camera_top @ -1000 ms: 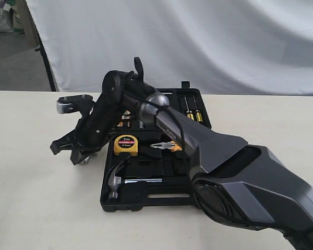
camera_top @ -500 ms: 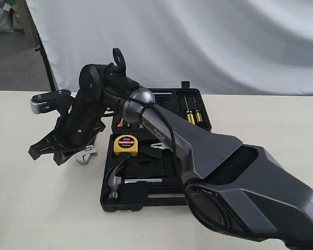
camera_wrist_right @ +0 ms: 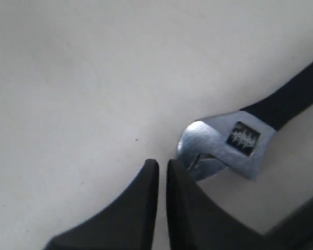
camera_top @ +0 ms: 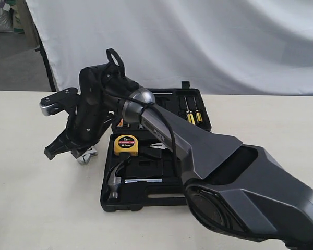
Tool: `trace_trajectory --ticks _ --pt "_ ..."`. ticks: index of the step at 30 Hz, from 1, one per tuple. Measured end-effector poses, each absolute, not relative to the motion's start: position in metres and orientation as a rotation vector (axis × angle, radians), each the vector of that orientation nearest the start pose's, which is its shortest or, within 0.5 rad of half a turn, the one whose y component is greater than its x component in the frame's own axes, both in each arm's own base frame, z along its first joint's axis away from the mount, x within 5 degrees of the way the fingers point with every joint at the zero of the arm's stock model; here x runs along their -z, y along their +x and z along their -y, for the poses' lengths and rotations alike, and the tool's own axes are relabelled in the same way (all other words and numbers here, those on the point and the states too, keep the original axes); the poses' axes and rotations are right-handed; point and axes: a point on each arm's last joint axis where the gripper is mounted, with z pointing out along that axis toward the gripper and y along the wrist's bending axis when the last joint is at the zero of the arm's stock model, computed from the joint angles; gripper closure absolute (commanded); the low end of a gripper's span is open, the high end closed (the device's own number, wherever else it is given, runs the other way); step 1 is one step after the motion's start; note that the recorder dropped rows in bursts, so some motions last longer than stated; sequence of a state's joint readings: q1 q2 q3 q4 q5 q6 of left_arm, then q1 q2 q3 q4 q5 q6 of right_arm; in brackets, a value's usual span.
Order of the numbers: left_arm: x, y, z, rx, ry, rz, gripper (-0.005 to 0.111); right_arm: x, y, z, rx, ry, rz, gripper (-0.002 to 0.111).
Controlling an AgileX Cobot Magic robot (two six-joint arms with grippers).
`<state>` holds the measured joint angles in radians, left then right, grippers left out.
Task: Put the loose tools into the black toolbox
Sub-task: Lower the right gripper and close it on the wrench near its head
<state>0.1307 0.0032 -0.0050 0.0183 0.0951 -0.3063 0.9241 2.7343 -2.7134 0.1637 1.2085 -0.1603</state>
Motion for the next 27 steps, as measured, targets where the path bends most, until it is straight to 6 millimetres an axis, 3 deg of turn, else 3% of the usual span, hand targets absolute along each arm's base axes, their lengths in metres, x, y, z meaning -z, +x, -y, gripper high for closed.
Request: trace_trajectory --ticks 3,6,10,18,27 --pt "-0.206 0.056 -0.008 0.122 -0.329 -1.543 0.106 -0.157 0.331 -0.456 -0.413 -1.339 -2.392 0.062" --pt "-0.206 0.056 -0.008 0.122 -0.329 -1.543 0.106 -0.158 0.334 -0.457 -0.404 -1.284 -2.385 0.052" --pt "-0.206 0.056 -0.008 0.122 -0.329 -1.543 0.106 -0.157 0.343 -0.456 -0.378 -1.191 -2.369 0.052" --pt "-0.206 0.056 -0.008 0.122 -0.329 -1.543 0.106 -0.131 0.365 -0.452 -0.382 -1.032 -2.365 0.052" --pt "-0.206 0.056 -0.008 0.122 -0.329 -1.543 0.106 -0.107 0.367 -0.457 -0.415 -0.995 -2.366 0.053"
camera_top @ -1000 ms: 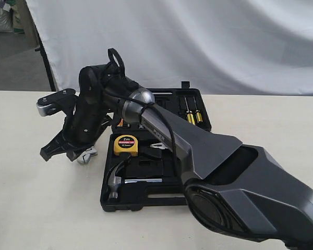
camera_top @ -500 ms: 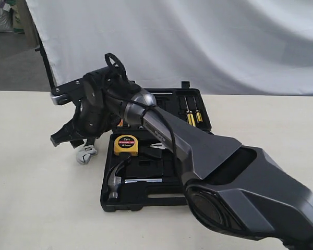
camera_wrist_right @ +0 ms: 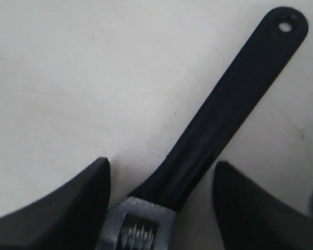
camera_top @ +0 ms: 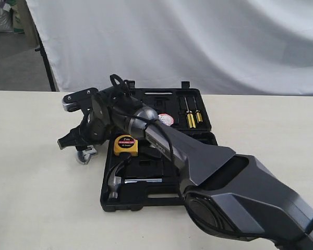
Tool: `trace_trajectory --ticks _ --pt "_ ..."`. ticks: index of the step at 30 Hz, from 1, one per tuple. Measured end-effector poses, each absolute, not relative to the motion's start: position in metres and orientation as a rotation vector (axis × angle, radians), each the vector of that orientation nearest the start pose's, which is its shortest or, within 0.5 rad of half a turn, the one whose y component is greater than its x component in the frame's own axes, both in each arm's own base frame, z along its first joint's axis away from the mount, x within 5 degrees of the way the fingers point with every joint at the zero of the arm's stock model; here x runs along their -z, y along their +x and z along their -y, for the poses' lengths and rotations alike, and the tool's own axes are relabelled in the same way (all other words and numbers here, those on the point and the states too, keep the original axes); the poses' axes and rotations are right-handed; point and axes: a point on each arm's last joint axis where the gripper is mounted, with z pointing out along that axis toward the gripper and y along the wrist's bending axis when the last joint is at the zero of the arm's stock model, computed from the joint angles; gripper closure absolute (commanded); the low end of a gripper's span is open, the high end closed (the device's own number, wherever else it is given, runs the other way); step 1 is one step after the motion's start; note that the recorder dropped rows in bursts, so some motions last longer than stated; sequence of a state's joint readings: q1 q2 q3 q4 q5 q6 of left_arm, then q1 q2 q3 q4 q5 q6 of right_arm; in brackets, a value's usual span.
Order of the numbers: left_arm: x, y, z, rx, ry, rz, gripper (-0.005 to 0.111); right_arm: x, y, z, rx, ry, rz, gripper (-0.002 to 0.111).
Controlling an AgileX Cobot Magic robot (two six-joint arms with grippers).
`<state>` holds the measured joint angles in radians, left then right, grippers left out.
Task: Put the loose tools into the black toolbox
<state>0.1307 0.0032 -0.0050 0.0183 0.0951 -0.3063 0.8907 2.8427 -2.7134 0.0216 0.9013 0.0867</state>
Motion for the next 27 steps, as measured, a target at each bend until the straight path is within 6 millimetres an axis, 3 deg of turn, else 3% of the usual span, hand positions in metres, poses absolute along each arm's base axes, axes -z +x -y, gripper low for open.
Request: trace_trajectory --ticks 4,11,15,22,27 --pt "-0.206 0.056 -0.008 0.122 -0.329 -1.543 0.106 -0.103 0.368 -0.457 -0.42 -0.993 -2.362 0.067" --pt "-0.206 0.056 -0.008 0.122 -0.329 -1.543 0.106 -0.104 0.361 -0.458 -0.435 -1.004 -2.42 0.109" --pt "-0.206 0.056 -0.008 0.122 -0.329 -1.543 0.106 -0.104 0.351 -0.463 -0.475 -1.021 -2.459 0.109" --pt "-0.206 0.056 -0.008 0.122 -0.329 -1.543 0.106 -0.108 0.311 -0.486 -0.762 -1.082 -2.551 0.109" --pt "-0.206 0.056 -0.008 0.122 -0.329 -1.543 0.106 -0.108 0.292 -0.49 -0.878 -1.166 -2.626 0.109"
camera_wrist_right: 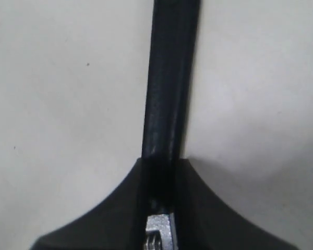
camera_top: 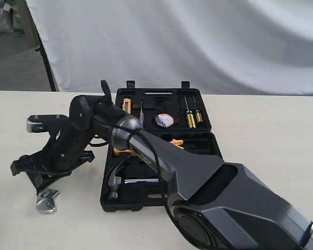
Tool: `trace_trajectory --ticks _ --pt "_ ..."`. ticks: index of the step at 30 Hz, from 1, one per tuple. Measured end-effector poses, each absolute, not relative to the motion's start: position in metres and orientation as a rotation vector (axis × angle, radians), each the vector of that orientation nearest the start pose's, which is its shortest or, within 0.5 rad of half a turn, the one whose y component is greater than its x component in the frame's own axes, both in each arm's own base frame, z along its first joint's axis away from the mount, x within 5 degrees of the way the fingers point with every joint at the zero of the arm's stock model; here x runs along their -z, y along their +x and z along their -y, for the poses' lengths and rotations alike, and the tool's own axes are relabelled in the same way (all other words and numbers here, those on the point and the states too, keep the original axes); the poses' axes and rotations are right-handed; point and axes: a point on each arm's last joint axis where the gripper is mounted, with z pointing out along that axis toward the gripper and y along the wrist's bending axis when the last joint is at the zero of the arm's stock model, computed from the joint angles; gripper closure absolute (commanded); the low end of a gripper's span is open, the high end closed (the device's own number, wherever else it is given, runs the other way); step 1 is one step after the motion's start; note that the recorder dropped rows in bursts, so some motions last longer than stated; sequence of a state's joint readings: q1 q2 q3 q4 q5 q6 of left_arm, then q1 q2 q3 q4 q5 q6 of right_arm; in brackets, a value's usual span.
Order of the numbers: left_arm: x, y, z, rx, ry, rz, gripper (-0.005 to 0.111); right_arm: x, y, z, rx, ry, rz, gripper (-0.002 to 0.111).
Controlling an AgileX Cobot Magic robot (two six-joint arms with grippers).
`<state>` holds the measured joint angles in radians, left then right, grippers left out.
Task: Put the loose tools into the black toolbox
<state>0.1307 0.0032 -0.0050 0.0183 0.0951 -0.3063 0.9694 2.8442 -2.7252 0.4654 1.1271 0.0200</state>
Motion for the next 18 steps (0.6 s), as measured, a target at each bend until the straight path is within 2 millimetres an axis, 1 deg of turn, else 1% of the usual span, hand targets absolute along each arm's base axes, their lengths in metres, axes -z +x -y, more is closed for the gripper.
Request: trace_trajectory --ticks 6,9,14,18 --pt "-0.206 0.056 -0.008 0.122 -0.329 -1.543 0.106 -0.108 0.289 -0.489 -0.885 -1.216 -2.632 0.109" --pt "-0.206 0.056 -0.008 0.122 -0.329 -1.543 0.106 -0.112 0.285 -0.491 -0.869 -1.259 -2.606 0.109" --pt "-0.206 0.056 -0.008 0.122 -0.329 -1.543 0.106 -0.12 0.272 -0.49 -0.736 -1.344 -2.6 0.109" --pt "-0.206 0.056 -0.008 0.122 -0.329 -1.543 0.106 -0.124 0.256 -0.482 -0.63 -1.429 -2.638 0.109"
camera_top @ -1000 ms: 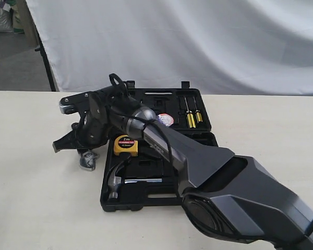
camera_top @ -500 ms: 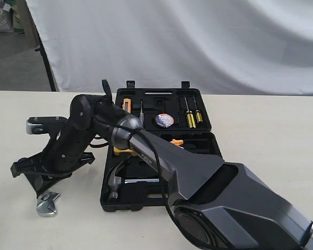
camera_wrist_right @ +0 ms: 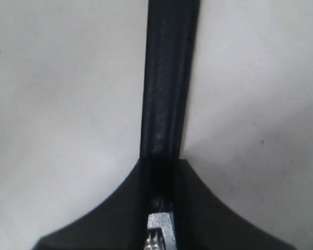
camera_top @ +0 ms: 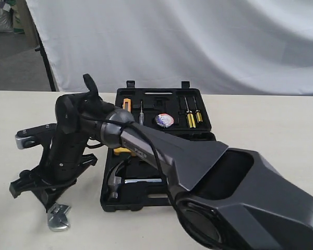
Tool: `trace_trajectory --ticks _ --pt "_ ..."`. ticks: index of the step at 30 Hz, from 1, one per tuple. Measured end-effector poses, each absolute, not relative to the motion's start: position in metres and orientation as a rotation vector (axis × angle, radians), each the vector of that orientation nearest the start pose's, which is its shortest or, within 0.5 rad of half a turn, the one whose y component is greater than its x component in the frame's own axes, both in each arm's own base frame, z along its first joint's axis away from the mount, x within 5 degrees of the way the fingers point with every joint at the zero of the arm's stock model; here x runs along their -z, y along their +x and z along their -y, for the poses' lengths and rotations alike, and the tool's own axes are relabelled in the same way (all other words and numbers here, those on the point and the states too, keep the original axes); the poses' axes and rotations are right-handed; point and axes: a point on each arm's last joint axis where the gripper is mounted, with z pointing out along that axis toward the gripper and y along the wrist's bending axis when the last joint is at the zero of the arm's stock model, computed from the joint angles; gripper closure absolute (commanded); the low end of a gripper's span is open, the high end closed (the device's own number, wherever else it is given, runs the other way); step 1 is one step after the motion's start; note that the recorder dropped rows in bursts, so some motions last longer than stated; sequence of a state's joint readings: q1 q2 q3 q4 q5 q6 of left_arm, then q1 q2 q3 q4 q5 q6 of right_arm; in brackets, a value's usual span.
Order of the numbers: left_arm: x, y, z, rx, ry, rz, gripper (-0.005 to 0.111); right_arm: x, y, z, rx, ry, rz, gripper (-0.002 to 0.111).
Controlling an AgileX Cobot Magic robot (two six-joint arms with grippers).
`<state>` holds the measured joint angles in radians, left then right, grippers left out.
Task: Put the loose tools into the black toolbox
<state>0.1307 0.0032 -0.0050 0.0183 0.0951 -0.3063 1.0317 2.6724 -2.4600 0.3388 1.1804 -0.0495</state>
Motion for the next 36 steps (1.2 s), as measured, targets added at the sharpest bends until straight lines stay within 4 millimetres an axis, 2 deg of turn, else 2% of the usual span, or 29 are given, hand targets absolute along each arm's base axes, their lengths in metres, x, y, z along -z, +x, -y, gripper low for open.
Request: trace_trajectory --ticks 5,8,10,13,17,24,30,32,36 --pt "-0.206 0.056 -0.008 0.122 -0.329 -1.543 0.106 -0.132 0.213 -0.453 -0.393 -1.589 -2.687 0.109" --pt "-0.206 0.056 -0.008 0.122 -0.329 -1.543 0.106 -0.138 0.2 -0.439 -0.364 -1.599 -2.671 0.109" --pt "-0.206 0.056 -0.008 0.122 -0.329 -1.543 0.106 -0.149 0.194 -0.431 -0.378 -1.585 -2.649 0.109" --pt "-0.206 0.056 -0.008 0.122 -0.329 -1.543 0.106 -0.166 0.19 -0.423 -0.402 -1.56 -2.61 0.109" --pt "-0.206 0.056 -0.008 0.122 -0.329 -1.543 0.106 -0.181 0.191 -0.423 -0.438 -1.557 -2.522 0.109" --pt "-0.206 0.056 -0.008 0.122 -0.329 -1.543 0.106 -0.179 0.196 -0.429 -0.439 -1.693 -2.314 0.109" --pt "-0.206 0.056 -0.008 0.122 -0.329 -1.543 0.106 -0.163 0.198 -0.43 -0.401 -1.729 -2.315 0.108" --pt "-0.206 0.056 -0.008 0.122 -0.329 -1.543 0.106 -0.156 0.199 -0.43 -0.394 -1.674 -2.378 0.1" --pt "-0.206 0.056 -0.008 0.122 -0.329 -1.543 0.106 -0.148 0.202 -0.429 -0.34 -1.591 -2.447 0.068"
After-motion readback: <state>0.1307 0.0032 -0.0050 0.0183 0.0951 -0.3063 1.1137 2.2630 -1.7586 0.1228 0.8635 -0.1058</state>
